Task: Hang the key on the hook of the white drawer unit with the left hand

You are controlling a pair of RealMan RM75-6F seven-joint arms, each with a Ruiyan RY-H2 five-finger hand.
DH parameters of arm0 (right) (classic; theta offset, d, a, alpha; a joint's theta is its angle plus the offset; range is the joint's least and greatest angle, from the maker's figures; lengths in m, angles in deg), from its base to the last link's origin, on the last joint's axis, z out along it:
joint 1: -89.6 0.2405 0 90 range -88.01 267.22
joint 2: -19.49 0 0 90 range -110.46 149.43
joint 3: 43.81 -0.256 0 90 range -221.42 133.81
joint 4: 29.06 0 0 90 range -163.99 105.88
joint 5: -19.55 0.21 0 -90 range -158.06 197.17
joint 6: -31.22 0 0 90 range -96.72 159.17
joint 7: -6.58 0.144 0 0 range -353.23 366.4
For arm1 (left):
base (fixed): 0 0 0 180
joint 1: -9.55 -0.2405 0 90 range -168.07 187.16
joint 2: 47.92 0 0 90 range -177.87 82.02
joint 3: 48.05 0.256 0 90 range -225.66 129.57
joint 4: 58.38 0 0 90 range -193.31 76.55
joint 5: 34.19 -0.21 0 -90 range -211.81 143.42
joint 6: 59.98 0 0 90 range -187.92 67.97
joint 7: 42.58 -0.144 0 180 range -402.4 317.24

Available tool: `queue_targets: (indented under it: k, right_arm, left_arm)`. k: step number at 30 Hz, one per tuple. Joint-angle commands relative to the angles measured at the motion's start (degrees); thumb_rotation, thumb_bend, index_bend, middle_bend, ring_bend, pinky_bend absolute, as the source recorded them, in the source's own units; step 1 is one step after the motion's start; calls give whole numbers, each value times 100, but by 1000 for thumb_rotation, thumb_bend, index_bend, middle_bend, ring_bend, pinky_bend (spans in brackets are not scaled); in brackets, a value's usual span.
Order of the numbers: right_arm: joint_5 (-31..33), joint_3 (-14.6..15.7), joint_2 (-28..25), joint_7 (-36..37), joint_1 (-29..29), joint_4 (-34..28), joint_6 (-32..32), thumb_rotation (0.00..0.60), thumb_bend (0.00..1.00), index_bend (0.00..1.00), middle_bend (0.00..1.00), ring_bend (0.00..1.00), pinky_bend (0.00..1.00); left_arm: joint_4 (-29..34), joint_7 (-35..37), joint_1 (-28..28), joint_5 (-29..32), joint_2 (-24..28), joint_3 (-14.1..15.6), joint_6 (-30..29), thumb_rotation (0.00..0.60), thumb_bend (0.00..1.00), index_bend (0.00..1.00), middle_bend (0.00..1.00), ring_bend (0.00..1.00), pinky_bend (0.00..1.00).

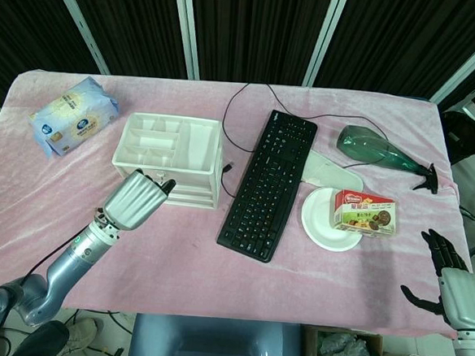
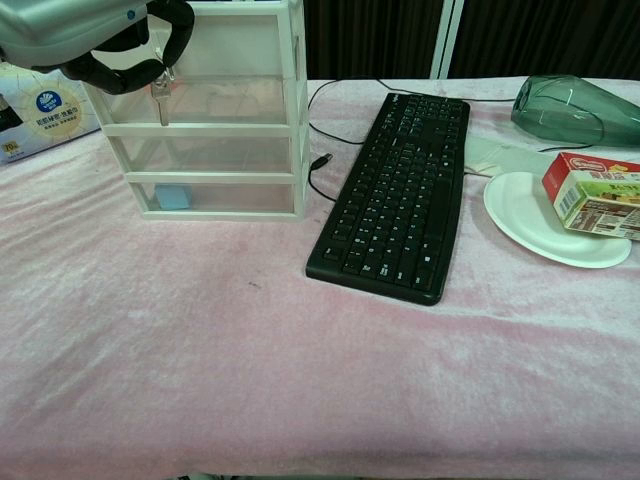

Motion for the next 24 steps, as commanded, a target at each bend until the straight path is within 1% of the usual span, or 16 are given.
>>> queue_targets:
  k: [1, 17, 24]
  right_arm:
    - [-1, 1, -1, 2, 0, -1, -1, 600, 164, 0, 0, 0, 144]
    - [-4, -1, 4, -8, -2, 0, 6, 600, 164, 0, 0, 0, 144]
    - [-10, 0, 2, -5, -5, 0, 14, 600, 164, 0, 0, 0, 144]
  left_arm:
    - [-4, -8, -10, 17, -16, -15, 10, 600, 428, 583, 1000, 1000, 1000]
    - [-188, -50, 8, 78, -161, -144, 98, 600, 427, 586, 1000, 1000, 1000]
    - [-236, -60, -1, 65, -211, -151, 120, 600, 427, 588, 1000, 1000, 1000]
